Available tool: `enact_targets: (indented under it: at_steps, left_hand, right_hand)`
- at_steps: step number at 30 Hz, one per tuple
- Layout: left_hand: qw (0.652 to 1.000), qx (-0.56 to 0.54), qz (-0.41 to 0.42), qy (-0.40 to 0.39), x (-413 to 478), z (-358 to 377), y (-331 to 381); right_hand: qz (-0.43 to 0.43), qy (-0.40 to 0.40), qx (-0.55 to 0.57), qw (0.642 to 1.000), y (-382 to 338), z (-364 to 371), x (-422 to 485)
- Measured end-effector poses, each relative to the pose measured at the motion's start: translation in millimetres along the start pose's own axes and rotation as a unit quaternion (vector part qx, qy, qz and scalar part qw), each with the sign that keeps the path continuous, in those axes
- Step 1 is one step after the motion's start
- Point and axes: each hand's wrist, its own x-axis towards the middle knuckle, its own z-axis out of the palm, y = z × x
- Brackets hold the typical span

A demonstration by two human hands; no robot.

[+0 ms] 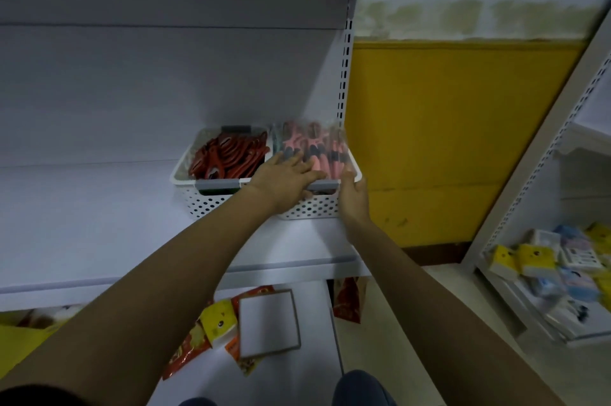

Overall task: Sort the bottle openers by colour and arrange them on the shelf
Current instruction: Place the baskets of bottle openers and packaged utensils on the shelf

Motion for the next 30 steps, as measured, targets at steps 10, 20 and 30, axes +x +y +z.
enact_targets:
  at_steps: [10, 20, 30]
  left_hand:
    - [0.991, 0.034, -0.115, 0.055, -31.6, 9.1, -7.0]
    - [0.961, -0.022, -0.22, 0.168, -166.4, 45.9, -45.0]
    - [0.928, -0.188, -0.319, 0.03, -257.2, 139.0, -169.8]
  right_hand:
    - [-0.193, 0.066, -0.347, 0.916, -21.0, -11.9, -10.4]
    - [-0.52, -0.152, -0.384, 0.748, -1.1, 73.0, -98.4]
    - [-0.415, -0.017, -0.42, 0.807, 3.4, 211.0, -95.0]
